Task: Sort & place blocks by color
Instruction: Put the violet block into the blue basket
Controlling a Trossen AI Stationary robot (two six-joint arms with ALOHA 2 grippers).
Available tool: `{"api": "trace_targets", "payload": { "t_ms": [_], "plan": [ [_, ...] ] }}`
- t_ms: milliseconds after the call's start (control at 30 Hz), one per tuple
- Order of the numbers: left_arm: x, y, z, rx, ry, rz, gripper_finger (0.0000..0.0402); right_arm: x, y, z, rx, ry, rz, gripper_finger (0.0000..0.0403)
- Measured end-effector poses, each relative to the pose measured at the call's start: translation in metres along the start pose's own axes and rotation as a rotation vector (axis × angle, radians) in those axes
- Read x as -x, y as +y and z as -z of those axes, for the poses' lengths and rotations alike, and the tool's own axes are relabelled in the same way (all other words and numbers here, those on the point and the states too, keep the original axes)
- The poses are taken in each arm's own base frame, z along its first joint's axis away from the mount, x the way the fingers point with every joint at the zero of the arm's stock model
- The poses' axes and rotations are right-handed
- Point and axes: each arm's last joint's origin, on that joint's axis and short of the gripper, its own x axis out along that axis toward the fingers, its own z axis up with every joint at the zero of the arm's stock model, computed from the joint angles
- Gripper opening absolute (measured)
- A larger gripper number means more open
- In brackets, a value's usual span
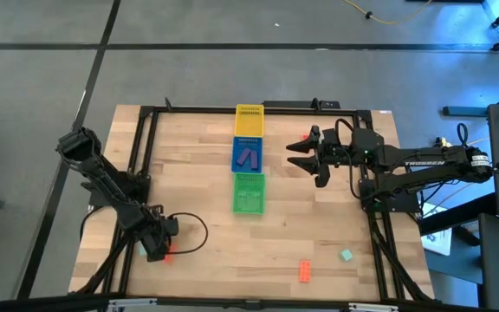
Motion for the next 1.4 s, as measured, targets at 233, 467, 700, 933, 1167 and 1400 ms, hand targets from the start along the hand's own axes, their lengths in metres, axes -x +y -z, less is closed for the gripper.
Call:
{"api": "trace_targets", "payload": {
  "t_ms": [233, 467, 700, 933, 1167, 1400],
  "plan": [
    [-0.001, 0.001, 0.001, -0.002, 0.002, -0.004, 0.0212, 0.0, 0.0, 0.0, 0.006, 0.0, 0.0, 0.0205],
    [-0.001, 0.002, 0.001, -0.001, 0.002, -0.01, 0.0178, 0.0, 0.0, 0.0, 0.009, 0.0, 0.0, 0.0205],
    [0.0, 0.003, 0.001, -0.001, 0.0, -0.012, 0.0109, 0.0, 0.0, 0.0, 0.008, 0.0, 0.0, 0.0205],
    [0.024, 0.017, -0.011, 0.054, -0.06, 0.071, 0.0094, 0.0, 0.0, 0.0, 0.009, 0.0, 0.0, 0.0205],
    [0.08, 0.051, -0.043, 0.167, -0.398, 0.152, 0.0094, 0.0, 0.0, 0.0, 0.01, 0.0, 0.0, 0.0205],
    [0.143, 0.084, -0.087, 0.201, -0.903, 0.097, 0.0094, 0.0, 0.0, 0.0, 0.012, -0.001, 0.0, 0.0205]
  ]
}}
